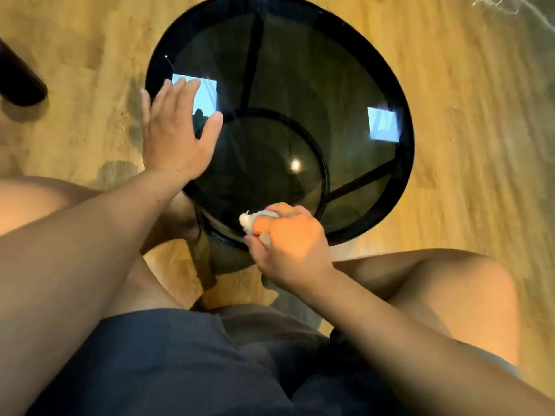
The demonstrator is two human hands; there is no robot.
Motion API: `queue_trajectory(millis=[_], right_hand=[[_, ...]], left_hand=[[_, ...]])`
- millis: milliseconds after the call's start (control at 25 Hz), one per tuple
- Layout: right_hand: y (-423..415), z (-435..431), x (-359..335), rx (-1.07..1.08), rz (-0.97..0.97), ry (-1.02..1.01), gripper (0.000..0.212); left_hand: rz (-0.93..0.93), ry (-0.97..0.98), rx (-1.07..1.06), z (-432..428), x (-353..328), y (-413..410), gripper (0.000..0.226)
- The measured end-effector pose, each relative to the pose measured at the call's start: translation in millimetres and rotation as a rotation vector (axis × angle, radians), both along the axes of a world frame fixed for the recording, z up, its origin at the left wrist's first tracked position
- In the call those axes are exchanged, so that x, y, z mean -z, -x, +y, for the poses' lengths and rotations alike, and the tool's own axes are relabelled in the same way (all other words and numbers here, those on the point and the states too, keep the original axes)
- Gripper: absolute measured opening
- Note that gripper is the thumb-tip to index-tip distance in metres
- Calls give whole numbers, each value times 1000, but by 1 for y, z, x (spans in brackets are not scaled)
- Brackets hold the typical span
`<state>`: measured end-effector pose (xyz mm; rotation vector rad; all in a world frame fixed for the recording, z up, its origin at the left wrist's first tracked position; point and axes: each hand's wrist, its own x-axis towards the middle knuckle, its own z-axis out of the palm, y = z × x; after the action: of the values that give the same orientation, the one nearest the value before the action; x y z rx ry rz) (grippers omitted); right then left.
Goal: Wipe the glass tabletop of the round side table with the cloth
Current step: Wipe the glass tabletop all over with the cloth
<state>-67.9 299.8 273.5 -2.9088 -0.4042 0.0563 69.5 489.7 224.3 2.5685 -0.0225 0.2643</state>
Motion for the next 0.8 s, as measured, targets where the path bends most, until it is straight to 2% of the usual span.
queue_trajectory(millis=[80,160,280,320,360,560,720,800], right_hand=[[-5,-4,-3,-109,73,-91,24],[-11,-63,-2,-100,75,-31,18],[-32,-168,-5,253,103,148,27],[-36,-182,-7,371,92,154,31],[-37,-178,-4,396,74,144,31],[-19,-39,14,-93,-33,-54,11],[-77,33,32,-363,-116,-252,10],[-106,44,38,-436,-163,-275,12]], left_hand=[[-15,7,6,0,1,2,59],[-15,25,2,-2,1,0,59],[-9,44,-26,-1,2,0,61],[-6,48,-25,0,4,0,62],[-4,52,-22,0,4,0,62],[-27,103,1,0,5,1,64],[-100,229,11,0,8,0,62],[-135,338,-48,-1,7,1,62]])
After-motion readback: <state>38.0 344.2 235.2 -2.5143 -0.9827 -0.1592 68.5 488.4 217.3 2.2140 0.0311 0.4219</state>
